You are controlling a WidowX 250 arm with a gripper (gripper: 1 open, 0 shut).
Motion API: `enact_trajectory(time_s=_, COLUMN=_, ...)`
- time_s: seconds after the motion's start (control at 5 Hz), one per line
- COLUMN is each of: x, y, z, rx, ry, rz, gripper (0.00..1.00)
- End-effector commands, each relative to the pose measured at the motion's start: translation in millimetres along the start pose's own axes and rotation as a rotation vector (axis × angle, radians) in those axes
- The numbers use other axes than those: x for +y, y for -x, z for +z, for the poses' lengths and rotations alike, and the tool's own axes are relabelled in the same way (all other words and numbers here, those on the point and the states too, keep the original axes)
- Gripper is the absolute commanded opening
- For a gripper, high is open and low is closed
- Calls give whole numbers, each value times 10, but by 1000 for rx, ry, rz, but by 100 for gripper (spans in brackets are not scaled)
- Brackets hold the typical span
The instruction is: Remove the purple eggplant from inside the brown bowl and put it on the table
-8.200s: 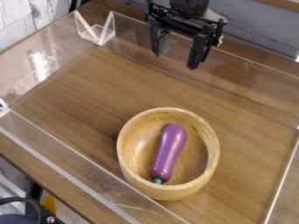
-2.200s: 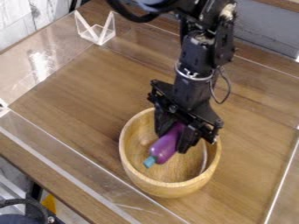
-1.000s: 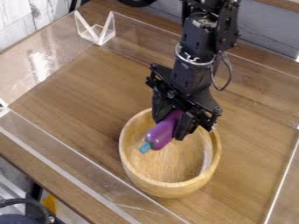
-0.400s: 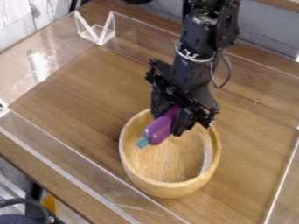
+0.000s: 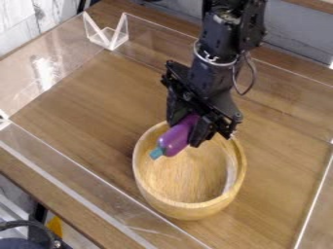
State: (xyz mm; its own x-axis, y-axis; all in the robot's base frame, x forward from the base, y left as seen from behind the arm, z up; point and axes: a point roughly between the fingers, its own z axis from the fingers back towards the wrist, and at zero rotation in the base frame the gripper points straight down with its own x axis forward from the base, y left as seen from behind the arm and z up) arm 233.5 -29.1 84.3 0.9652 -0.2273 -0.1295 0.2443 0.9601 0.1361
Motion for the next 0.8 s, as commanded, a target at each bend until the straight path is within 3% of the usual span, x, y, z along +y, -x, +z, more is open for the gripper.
enact_trajectory(time_s=0.0, x=110, y=-122, z=260, rx=-122, ry=-5, rz=27, gripper=0)
enact_trajectory(time_s=0.6, x=291, y=-207, z=258, rx=-170, ry=-14, rz=50, gripper=0)
